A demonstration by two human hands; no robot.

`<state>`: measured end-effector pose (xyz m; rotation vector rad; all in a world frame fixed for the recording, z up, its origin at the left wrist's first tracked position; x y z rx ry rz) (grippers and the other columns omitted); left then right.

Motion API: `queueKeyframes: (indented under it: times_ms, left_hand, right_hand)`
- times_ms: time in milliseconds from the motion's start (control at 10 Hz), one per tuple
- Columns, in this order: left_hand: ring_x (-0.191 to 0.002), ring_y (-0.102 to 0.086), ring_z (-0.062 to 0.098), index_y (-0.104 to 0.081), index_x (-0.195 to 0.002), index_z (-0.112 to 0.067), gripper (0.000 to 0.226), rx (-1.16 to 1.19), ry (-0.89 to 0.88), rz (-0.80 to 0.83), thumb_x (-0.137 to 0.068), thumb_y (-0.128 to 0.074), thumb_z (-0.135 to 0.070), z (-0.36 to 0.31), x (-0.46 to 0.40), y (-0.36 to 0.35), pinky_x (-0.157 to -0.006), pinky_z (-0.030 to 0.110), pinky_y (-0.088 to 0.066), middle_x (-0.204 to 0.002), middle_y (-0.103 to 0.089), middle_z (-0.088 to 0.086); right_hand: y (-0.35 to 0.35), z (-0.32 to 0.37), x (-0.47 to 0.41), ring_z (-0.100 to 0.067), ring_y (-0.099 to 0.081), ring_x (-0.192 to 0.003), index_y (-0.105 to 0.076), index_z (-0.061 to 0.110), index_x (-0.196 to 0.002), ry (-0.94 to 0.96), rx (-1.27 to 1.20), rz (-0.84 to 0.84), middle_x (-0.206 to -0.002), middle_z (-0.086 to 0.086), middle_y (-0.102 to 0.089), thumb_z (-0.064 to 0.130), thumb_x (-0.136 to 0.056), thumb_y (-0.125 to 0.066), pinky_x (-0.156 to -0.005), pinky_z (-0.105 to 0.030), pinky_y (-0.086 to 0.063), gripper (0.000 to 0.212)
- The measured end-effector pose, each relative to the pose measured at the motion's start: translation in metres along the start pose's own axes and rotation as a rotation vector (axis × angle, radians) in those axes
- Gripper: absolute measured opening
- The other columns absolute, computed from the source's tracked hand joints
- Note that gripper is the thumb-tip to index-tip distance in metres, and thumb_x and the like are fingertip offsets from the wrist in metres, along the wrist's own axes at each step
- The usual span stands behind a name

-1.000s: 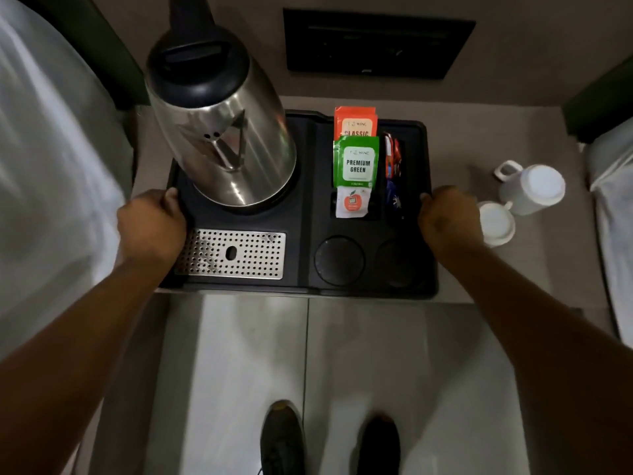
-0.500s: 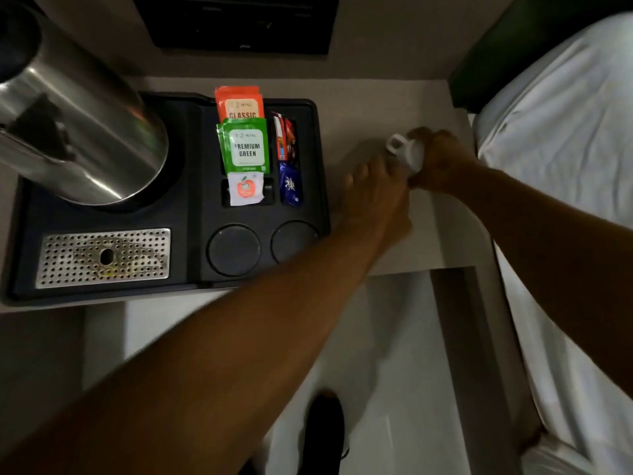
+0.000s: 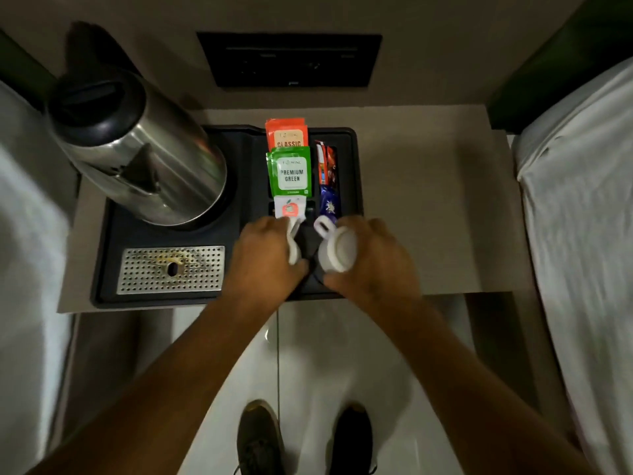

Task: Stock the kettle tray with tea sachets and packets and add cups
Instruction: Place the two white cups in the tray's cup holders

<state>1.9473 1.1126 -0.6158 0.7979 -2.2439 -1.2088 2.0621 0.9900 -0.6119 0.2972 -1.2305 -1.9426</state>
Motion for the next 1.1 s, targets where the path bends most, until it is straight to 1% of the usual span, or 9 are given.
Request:
queueKeyframes:
  times_ms: [100,200,400,600,700,800,900,1000,1100]
  left_hand:
    - [-0.106,-0.054,0.037,-0.061,-0.117,-0.003,0.056,-0.019,-0.016,0.078,-0.068,-0.082,-0.021,0.013,0.013,-0.01,-0.086,0.043,-0.048,-0.114,-0.062,0.019]
    - [-0.111,-0.052,0.037,-0.057,-0.124,-0.005,0.063,-0.031,-0.046,0.061,-0.069,-0.081,-0.024,0.016,0.014,-0.016,-0.091,0.047,-0.047,-0.12,-0.06,0.018]
    - [-0.112,-0.051,0.036,-0.055,-0.126,-0.006,0.066,-0.025,-0.086,0.011,-0.069,-0.082,-0.026,0.02,0.013,-0.021,-0.092,0.05,-0.047,-0.122,-0.059,0.016]
    - [-0.118,-0.049,0.031,-0.055,-0.128,-0.007,0.067,0.064,-0.095,0.0,-0.07,-0.083,-0.023,0.018,0.016,-0.031,-0.096,0.049,-0.045,-0.126,-0.057,0.014]
    - [-0.117,-0.048,0.03,-0.053,-0.128,-0.008,0.066,0.053,-0.085,-0.022,-0.071,-0.083,-0.025,0.02,0.013,-0.034,-0.096,0.048,-0.046,-0.125,-0.056,0.013]
    - [-0.124,-0.044,0.031,-0.045,-0.135,-0.009,0.077,-0.05,-0.099,0.016,-0.074,-0.081,-0.038,0.016,0.017,-0.033,-0.101,0.045,-0.041,-0.133,-0.051,0.013]
    - [-0.131,-0.038,0.03,-0.035,-0.141,-0.009,0.09,-0.117,-0.108,0.021,-0.073,-0.077,-0.051,0.014,0.022,-0.019,-0.105,0.044,-0.037,-0.142,-0.044,0.013]
    - [-0.135,-0.034,0.029,-0.028,-0.144,-0.01,0.095,-0.139,-0.142,-0.016,-0.075,-0.068,-0.061,0.003,0.022,0.014,-0.108,0.045,-0.033,-0.147,-0.039,0.013]
    - [-0.14,-0.03,0.03,-0.023,-0.147,-0.008,0.09,-0.164,-0.206,-0.134,-0.084,-0.05,-0.066,-0.037,0.021,0.102,-0.113,0.048,-0.029,-0.152,-0.033,0.015]
  right_hand:
    - [-0.027,0.006,0.002,-0.03,-0.057,-0.097,-0.048,0.029,-0.124,-0.013,0.151,0.046,-0.112,-0.007,-0.056,0.04,-0.057,-0.08,-0.079,-0.038,-0.046,0.075]
    - [-0.033,0.0,0.0,-0.03,-0.055,-0.1,-0.047,0.028,-0.127,-0.033,0.194,0.039,-0.115,-0.008,-0.056,0.039,-0.057,-0.081,-0.079,-0.037,-0.043,0.079]
    - [-0.04,0.001,-0.002,-0.029,-0.047,-0.107,-0.045,0.026,-0.131,-0.019,0.174,0.023,-0.119,-0.008,-0.053,0.035,-0.059,-0.084,-0.077,-0.036,-0.042,0.082]
    - [-0.041,-0.001,-0.002,-0.029,-0.044,-0.111,-0.043,0.024,-0.132,-0.022,0.139,0.042,-0.122,-0.009,-0.051,0.035,-0.059,-0.084,-0.078,-0.036,-0.043,0.085]
    - [-0.039,-0.001,-0.005,-0.029,-0.043,-0.115,-0.04,0.024,-0.135,-0.04,0.132,0.046,-0.126,-0.009,-0.049,0.034,-0.06,-0.084,-0.082,-0.038,-0.043,0.087]
    - [-0.037,0.001,-0.001,-0.03,-0.038,-0.121,-0.033,0.021,-0.14,-0.064,0.131,0.149,-0.134,-0.011,-0.043,0.035,-0.059,-0.086,-0.091,-0.041,-0.042,0.097]
    - [-0.019,0.009,0.002,-0.031,-0.034,-0.126,-0.029,0.018,-0.142,-0.041,0.132,0.19,-0.14,-0.011,-0.038,0.039,-0.057,-0.087,-0.099,-0.044,-0.039,0.105]
    - [0.016,0.026,0.0,-0.03,-0.03,-0.131,-0.026,0.016,-0.143,0.019,0.124,0.181,-0.144,-0.01,-0.034,0.042,-0.059,-0.086,-0.104,-0.043,-0.035,0.106]
    - [0.106,0.076,0.003,-0.03,-0.025,-0.138,-0.024,0.013,-0.146,0.125,0.097,0.007,-0.15,-0.012,-0.031,0.044,-0.073,-0.075,-0.111,-0.038,-0.027,0.093]
Point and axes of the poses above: each hand's wrist, its own x-axis away from the middle knuckle, its own y-axis out of the back of the hand, z = x × y, the point moved 5 cm from there along -x, towards the middle knuckle
